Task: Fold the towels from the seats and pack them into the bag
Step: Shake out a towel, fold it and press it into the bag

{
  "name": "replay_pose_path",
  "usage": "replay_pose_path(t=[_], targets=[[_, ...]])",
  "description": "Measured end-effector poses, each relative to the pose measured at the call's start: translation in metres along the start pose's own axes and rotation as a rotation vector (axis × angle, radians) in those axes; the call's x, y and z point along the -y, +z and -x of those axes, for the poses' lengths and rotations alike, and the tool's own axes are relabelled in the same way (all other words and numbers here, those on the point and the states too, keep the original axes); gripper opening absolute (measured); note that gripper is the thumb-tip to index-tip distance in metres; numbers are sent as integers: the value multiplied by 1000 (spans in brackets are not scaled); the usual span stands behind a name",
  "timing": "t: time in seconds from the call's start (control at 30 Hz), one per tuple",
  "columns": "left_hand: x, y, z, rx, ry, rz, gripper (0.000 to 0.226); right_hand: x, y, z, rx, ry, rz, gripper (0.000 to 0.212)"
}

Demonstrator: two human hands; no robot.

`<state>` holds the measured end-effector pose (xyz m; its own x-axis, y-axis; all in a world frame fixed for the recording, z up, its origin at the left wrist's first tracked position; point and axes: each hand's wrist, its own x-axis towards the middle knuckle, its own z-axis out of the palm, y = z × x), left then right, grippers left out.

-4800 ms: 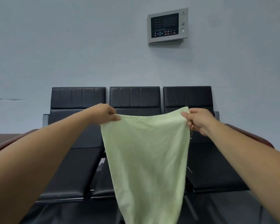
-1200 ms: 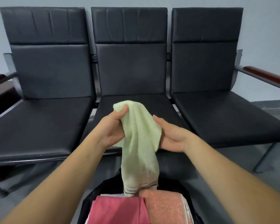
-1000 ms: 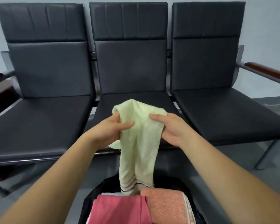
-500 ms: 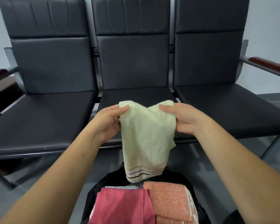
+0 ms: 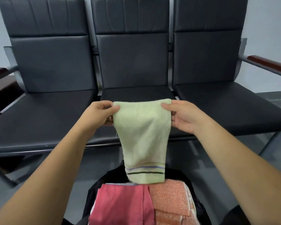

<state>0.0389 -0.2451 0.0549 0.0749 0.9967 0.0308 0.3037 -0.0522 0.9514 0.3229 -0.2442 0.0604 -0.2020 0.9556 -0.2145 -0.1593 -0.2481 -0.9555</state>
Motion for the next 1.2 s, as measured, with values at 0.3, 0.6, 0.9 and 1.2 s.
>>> replay_pose_path(t=[0.3,0.6,0.9,1.2], targets=[[-12,9,3,120,0,417,29,11,-11,2,77,-84,-160,30],[-11,14,-2,-107,18,181,19,7,-8,-1,-70,-195,-38,25],[-12,13,0,-37,43,364,17,7,-9,-2,21,-117,-232,30],[-7,11,-5,-180,19,177,16,5,-3,1,-224,-247,128,18]])
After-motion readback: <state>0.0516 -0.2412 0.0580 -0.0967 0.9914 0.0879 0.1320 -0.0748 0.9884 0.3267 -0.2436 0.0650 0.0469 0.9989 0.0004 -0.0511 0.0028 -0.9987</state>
